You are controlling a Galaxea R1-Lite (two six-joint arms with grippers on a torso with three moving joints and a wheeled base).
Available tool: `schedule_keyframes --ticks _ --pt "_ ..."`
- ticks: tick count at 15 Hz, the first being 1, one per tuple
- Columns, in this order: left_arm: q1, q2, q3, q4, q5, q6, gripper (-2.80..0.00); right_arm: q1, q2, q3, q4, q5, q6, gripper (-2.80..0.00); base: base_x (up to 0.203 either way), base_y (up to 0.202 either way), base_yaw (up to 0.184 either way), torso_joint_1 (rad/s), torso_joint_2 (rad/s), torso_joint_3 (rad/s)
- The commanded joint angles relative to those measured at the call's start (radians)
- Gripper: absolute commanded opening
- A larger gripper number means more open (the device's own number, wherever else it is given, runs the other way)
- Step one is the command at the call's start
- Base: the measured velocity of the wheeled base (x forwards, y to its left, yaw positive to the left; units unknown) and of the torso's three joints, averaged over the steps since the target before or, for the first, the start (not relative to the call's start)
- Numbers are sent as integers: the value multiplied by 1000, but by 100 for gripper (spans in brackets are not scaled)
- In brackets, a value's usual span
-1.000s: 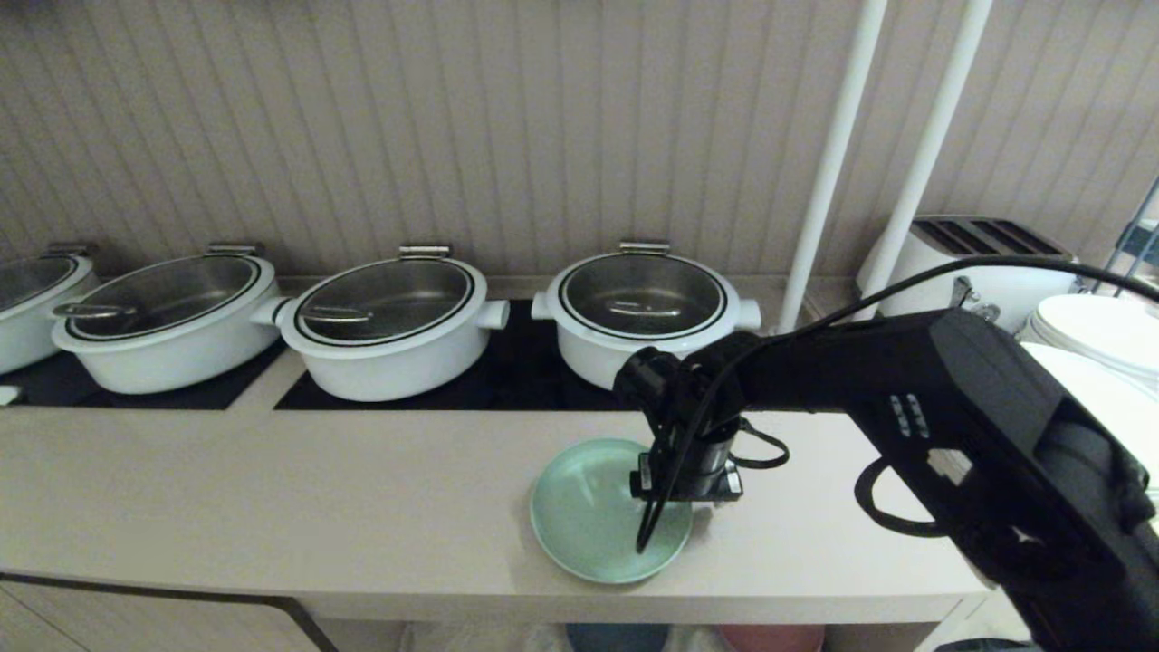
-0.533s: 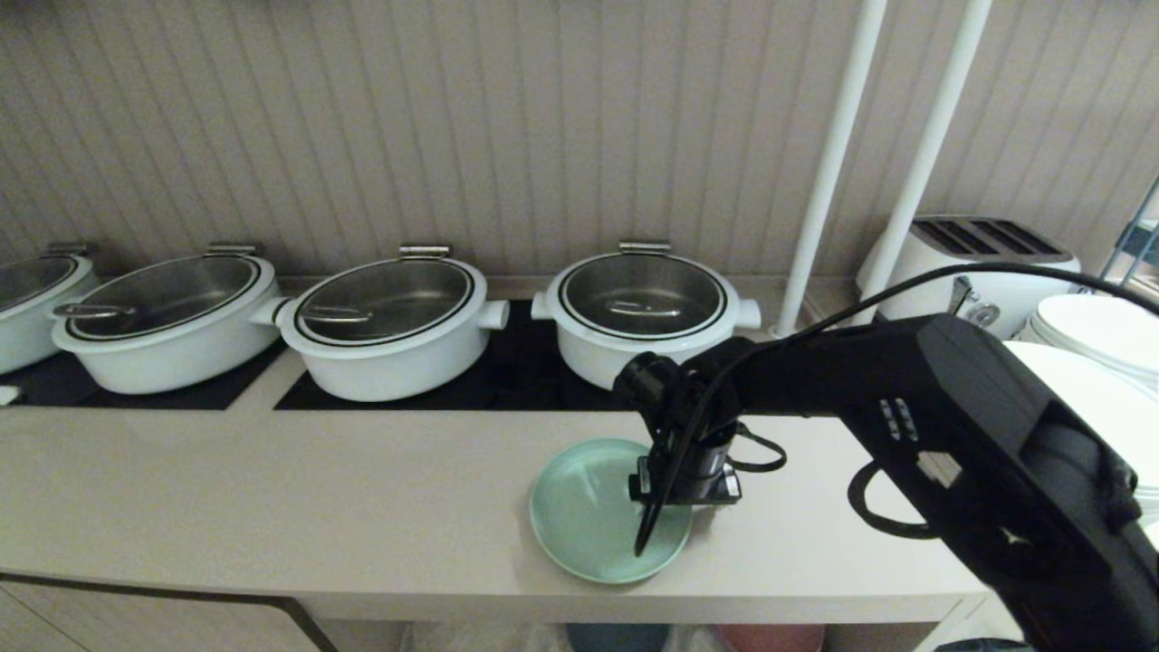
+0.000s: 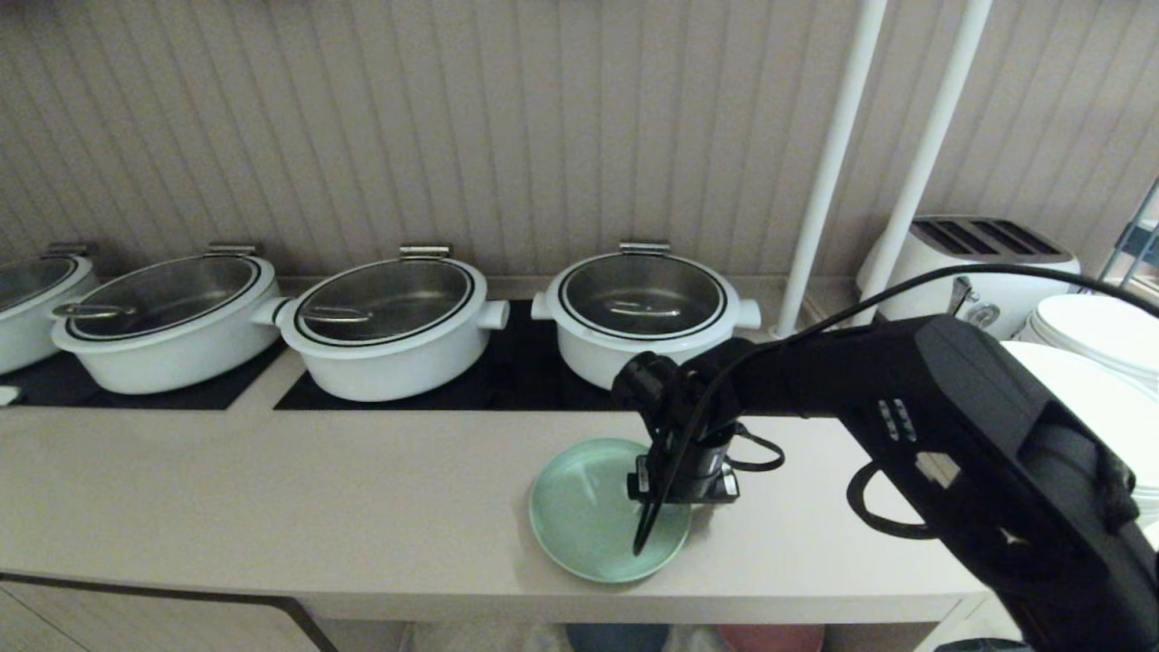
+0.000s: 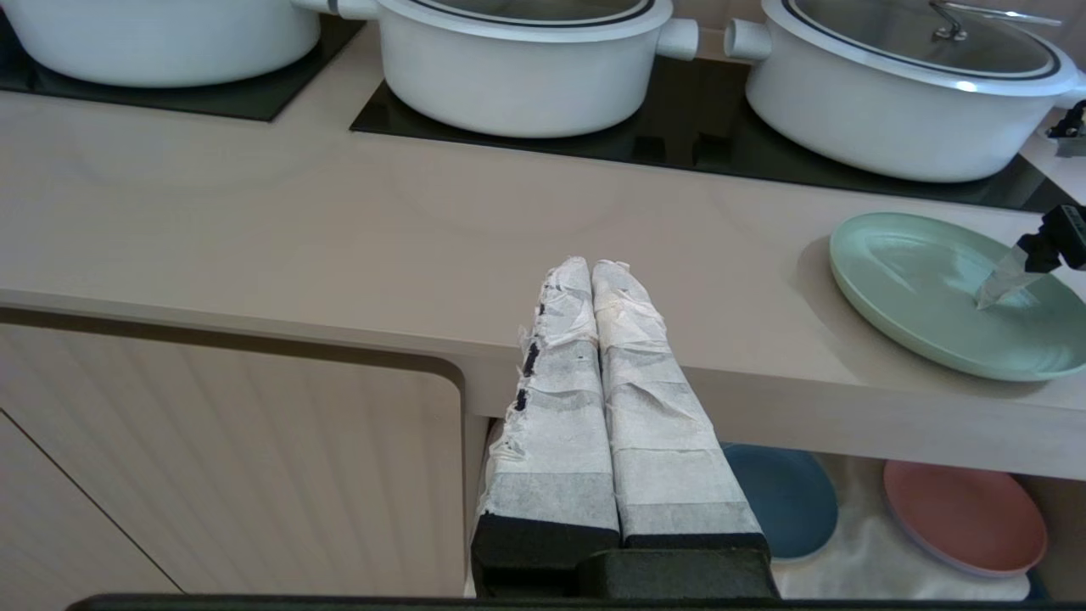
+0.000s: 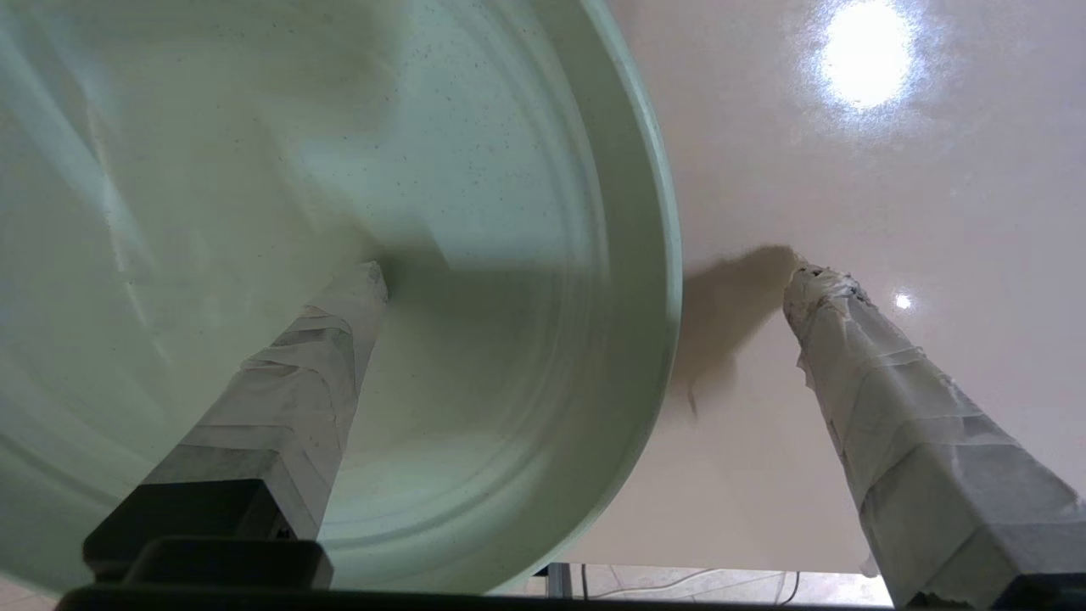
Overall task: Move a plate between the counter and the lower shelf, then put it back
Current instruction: Pick up the plate
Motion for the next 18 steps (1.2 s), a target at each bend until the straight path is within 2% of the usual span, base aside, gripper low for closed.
schedule_keyframes --ticks 1,2,18 --pt "0 0 0 0 1 0 -280 0 2 0 4 -1 2 0 0 0 0 0 0 0" --pt "0 0 0 0 1 -1 -280 0 7 0 3 -1 3 -280 0 0 0 0 0 0" --pt "0 0 0 0 1 -1 -280 -15 11 0 15 -6 2 -280 0 0 0 0 0 0"
